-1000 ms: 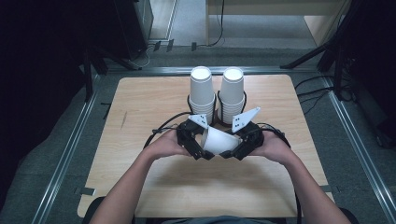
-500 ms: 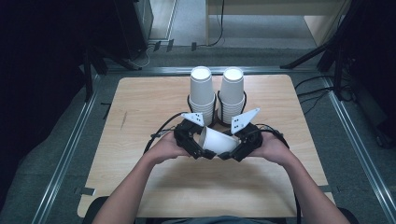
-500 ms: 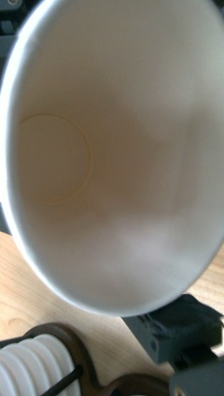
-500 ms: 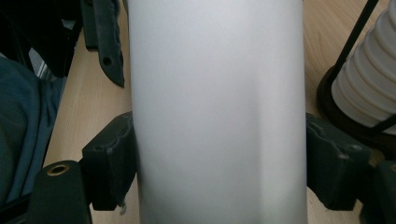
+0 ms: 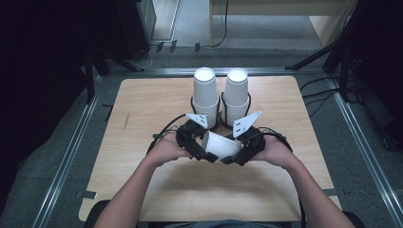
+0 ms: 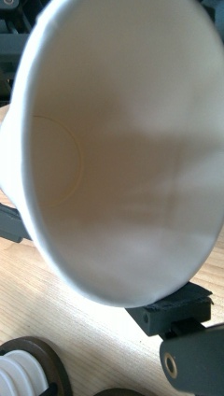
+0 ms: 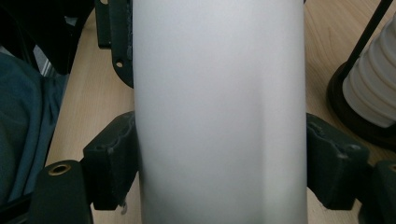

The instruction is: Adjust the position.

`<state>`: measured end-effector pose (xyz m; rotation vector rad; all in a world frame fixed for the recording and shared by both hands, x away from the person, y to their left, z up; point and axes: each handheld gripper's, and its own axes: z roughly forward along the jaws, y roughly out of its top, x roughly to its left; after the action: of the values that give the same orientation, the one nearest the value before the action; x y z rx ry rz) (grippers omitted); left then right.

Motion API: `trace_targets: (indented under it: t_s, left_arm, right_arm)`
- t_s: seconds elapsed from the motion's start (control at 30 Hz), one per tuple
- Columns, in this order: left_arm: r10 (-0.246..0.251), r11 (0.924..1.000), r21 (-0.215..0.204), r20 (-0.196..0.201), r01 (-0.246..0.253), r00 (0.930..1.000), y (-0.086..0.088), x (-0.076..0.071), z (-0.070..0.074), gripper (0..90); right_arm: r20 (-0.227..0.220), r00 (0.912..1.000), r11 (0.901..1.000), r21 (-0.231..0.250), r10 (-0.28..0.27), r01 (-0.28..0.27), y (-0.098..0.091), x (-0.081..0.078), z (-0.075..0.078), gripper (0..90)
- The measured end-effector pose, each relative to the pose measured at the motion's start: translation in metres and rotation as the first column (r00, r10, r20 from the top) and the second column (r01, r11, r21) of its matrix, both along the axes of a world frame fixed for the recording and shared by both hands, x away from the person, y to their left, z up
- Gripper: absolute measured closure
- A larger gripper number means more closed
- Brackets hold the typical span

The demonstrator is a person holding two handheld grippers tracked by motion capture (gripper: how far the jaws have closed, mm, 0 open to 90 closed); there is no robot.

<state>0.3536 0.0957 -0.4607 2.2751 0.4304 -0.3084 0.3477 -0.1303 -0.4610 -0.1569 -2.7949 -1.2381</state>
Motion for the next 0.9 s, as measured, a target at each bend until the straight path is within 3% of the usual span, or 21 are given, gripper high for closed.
trace_targets:
  t_s: [0.2,0.27,0.3,0.5,0.67,0.77,0.9]
  left_arm:
    - [0.001,1.0,-0.003,0.01,-0.001,1.0,0.002,-0.001,0.004,9.9]
    - [0.003,1.0,-0.002,0.016,-0.003,0.9999,0.003,0.0,0.005,9.9]
    - [-0.006,0.9999,-0.016,-0.005,0.006,1.0,0.006,0.001,0.007,9.9]
    - [-0.018,0.9996,0.024,0.031,0.017,0.9994,0.004,0.0,0.014,9.8]
    - [-0.027,0.9957,0.09,0.069,0.021,0.9972,0.002,0.005,0.02,9.8]
    - [-0.039,0.9948,0.097,0.07,0.032,0.9968,0.001,0.006,0.022,9.9]
    - [-0.081,0.9822,0.176,0.088,0.065,0.9928,-0.006,0.008,0.025,9.8]
  right_arm:
    - [-0.059,0.998,0.9996,0.014,-0.022,0.023,0.0,0.002,0.003,18.5]
    - [-0.086,0.9955,0.9992,0.0,-0.04,0.04,0.0,0.004,0.003,15.7]
    - [-0.086,0.9953,0.9991,-0.005,-0.044,0.043,0.0,0.004,0.003,15.1]
    - [-0.092,0.9942,0.9983,-0.021,-0.056,0.054,-0.003,0.004,0.003,13.5]
    - [-0.079,0.9953,0.9982,-0.029,-0.056,0.053,-0.005,0.005,0.003,13.6]
    - [-0.075,0.9956,0.9981,-0.029,-0.057,0.055,-0.005,0.006,0.002,13.7]
    - [-0.061,0.9965,0.9983,-0.016,-0.058,0.057,-0.005,0.006,0.003,13.8]
